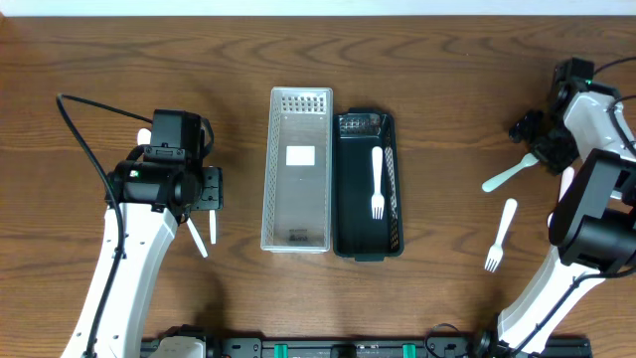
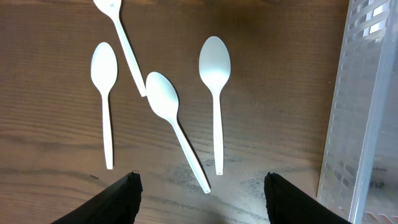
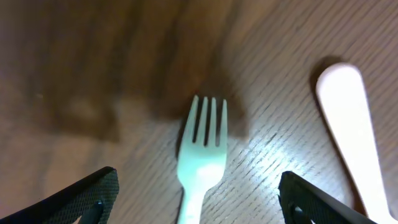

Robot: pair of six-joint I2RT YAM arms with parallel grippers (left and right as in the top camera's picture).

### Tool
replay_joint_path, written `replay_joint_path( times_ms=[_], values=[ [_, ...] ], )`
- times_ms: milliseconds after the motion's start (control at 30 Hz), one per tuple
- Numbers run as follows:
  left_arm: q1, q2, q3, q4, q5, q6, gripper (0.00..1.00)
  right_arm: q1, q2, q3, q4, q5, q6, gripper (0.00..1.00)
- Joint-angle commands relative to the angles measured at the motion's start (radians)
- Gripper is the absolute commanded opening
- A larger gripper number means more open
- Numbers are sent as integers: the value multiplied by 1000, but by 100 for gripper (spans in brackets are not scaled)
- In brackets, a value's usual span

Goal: Pack container
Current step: 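Move the right gripper to the pale green utensil and grasp it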

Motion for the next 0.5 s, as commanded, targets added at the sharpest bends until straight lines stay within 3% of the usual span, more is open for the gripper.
replay_joint_path(
  times_ms=[0, 467],
  values=[
    [1, 6, 13, -5, -8, 2, 66, -5, 13, -45, 23, 3, 13, 87],
    [1, 6, 13, -5, -8, 2, 66, -5, 13, -80, 92, -15, 13, 87]
  ],
)
